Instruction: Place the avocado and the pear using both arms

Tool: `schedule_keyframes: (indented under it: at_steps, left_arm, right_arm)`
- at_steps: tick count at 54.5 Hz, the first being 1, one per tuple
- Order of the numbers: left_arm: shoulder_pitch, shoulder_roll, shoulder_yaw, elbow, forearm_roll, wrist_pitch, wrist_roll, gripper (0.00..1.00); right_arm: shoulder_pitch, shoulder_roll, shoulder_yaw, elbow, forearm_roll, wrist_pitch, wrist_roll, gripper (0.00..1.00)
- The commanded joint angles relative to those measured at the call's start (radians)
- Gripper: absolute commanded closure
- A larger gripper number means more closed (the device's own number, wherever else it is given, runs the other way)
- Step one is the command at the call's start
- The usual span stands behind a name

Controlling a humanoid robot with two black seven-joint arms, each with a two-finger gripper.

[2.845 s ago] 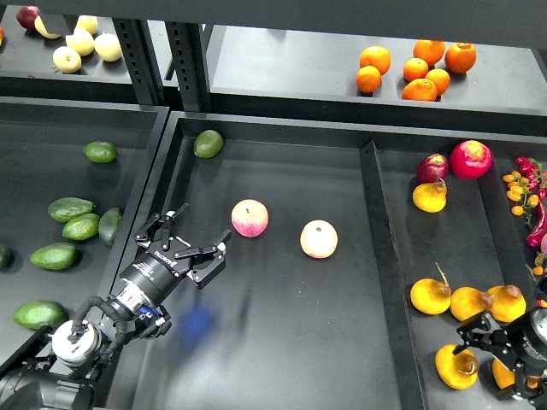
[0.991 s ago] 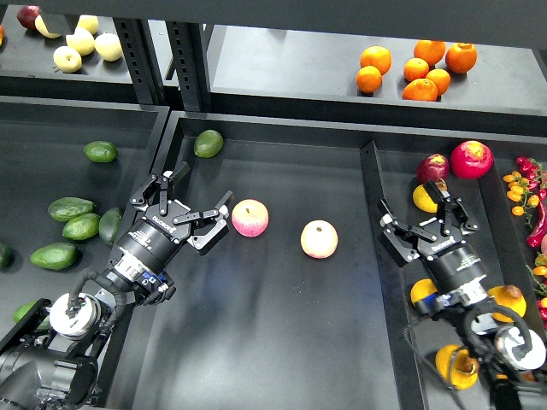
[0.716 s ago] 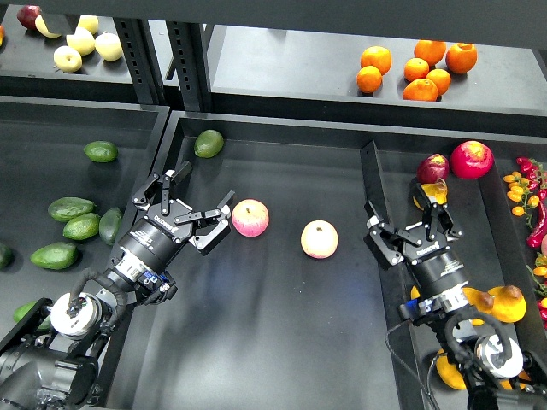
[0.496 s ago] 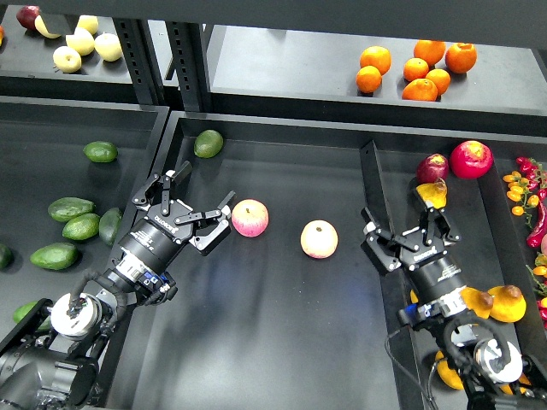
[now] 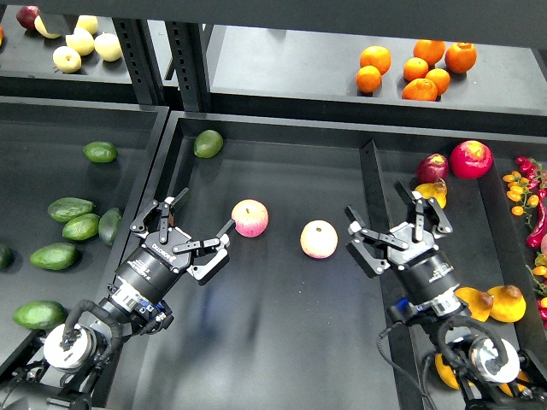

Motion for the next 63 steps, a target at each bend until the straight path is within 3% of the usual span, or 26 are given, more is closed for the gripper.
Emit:
schedule_keyframes:
  at_steps: [1, 19, 41, 63]
  left_arm:
    - [0.026, 0.0, 0.0, -0.014, 0.0, 0.0, 0.0, 0.01]
    - [0.03, 0.0, 0.0, -0.014, 0.0, 0.0, 0.0, 0.01]
    - [0.04, 0.0, 0.0, -0.01, 0.002, 0.0, 0.0, 0.01]
    - [0.041, 0.0, -0.001, -0.005, 0.002, 0.0, 0.0, 0.01]
  right_arm:
    - [0.001, 0.0, -0.015, 0.016, -0.002, 0.0, 0.0, 0.0]
    - [-0.001, 0.0, 0.002, 0.035, -0.07, 0.0, 0.0, 0.0]
    - [-0.014, 0.0, 0.068, 0.041, -0.096, -0.185, 0.0, 0.0]
    - [-0.033, 0.0, 0.061, 0.041, -0.095, -0.188, 0.0, 0.0]
